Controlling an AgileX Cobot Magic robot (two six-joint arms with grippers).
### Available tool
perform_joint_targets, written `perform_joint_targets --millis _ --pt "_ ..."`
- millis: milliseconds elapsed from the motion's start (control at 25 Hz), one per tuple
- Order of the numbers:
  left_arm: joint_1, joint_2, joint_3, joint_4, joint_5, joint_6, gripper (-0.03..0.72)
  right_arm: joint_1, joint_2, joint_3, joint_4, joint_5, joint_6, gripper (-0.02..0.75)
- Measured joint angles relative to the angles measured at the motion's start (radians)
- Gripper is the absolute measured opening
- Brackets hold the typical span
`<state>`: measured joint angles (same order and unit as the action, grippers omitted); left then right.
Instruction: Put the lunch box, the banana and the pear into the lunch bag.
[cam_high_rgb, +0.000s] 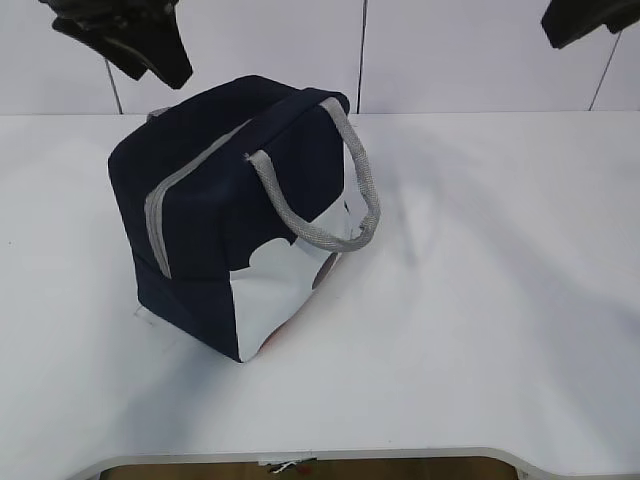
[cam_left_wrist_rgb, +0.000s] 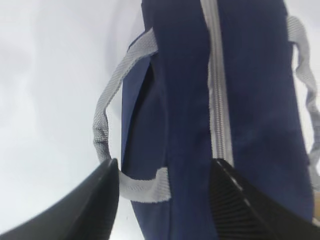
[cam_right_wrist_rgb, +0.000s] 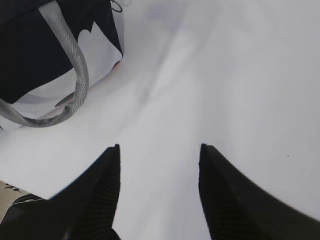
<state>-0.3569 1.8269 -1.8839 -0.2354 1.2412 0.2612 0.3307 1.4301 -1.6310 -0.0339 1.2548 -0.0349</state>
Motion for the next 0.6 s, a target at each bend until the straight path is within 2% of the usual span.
perform_joint_targets --millis 280,600 --pt "0.0 -0.1 0.0 0.005 0.006 -0.021 0.427 0.0 -0.087 0.124 0.0 0.002 0.0 0.416" --pt "0.0 -0.233 0.0 0.067 0.016 -0.056 0.421 0.0 -0.176 0.236 -0.002 0.002 -0.002 0.416"
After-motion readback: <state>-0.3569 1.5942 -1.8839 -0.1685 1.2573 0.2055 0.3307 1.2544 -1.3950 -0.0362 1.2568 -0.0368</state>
